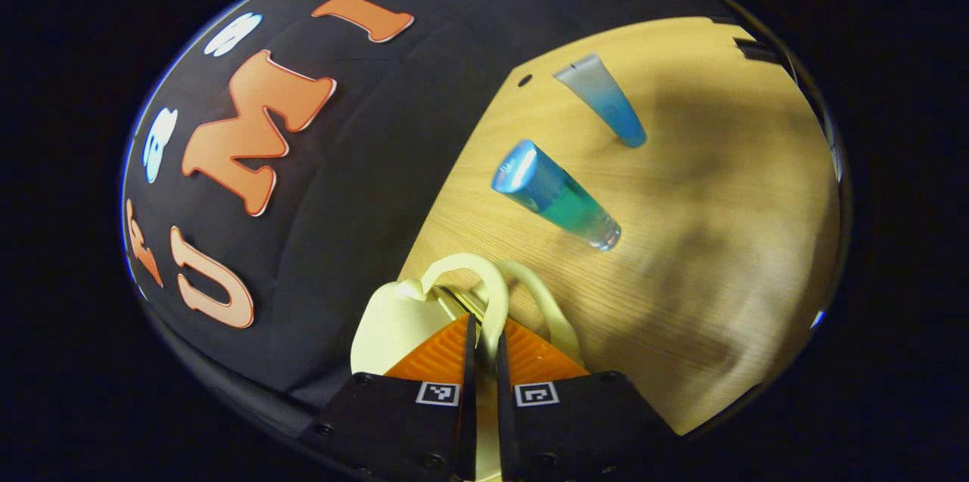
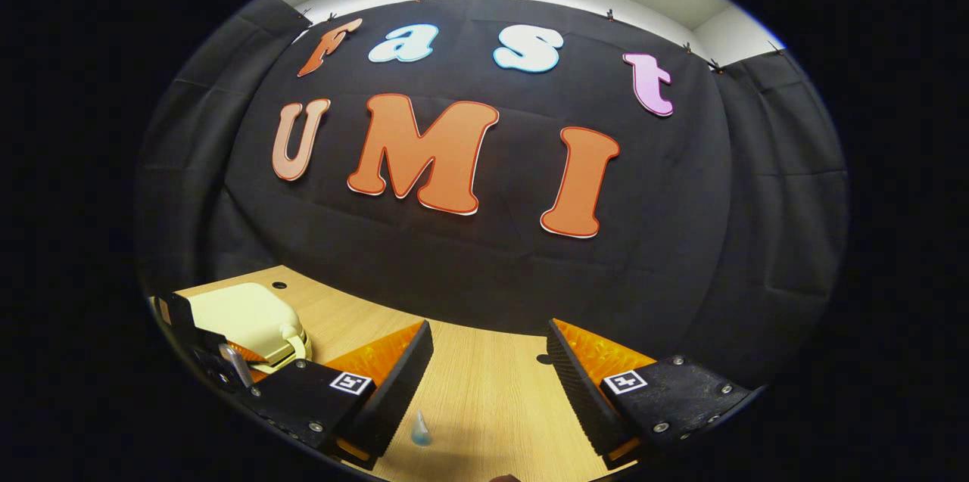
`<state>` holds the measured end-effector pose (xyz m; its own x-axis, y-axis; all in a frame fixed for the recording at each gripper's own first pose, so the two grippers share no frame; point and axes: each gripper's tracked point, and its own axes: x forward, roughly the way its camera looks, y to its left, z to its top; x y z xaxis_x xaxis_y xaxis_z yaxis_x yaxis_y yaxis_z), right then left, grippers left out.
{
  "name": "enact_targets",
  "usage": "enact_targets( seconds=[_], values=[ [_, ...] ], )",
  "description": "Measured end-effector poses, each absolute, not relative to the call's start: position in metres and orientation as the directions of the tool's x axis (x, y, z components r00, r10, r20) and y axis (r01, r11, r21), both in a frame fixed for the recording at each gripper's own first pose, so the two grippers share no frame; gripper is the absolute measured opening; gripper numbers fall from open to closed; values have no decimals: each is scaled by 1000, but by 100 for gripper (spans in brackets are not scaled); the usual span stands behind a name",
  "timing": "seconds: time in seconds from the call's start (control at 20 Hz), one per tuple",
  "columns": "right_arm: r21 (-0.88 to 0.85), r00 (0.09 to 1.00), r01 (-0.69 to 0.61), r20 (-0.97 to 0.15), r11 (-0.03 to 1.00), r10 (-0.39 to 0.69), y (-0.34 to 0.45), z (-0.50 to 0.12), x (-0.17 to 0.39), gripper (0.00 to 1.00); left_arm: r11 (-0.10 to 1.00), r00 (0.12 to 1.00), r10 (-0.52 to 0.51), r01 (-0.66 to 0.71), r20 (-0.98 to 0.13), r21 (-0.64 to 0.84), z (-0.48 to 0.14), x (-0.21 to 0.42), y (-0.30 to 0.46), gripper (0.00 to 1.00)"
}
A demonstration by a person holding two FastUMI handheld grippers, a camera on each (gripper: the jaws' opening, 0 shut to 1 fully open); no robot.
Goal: First open the suitcase, pack the skin care products into it, and then close the suitcase.
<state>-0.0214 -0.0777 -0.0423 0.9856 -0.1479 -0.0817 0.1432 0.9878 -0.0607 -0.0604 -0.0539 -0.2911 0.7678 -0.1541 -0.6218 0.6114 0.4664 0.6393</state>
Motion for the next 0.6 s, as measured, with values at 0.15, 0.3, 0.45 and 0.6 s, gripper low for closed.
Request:
enact_targets(
  seconds=[0.15,0.3,0.45,0.6],
  values=[
    [-63,987,135,-83,989,-140,-72,-41,-19,95,562,790,-163,567,-592,603,-267,-52,-43,12],
    [-67,989,120,-80,990,-126,-64,-39,-15,95,667,819,-157,500,-551,552,-236,-40,-30,11],
    [-68,991,102,-80,992,-107,-53,-37,-9,95,795,843,-136,406,-520,451,-200,-31,-2,11],
    [-70,993,83,-80,994,-88,-42,-37,-5,95,891,868,-102,297,-486,344,-169,-16,32,12]
  ],
)
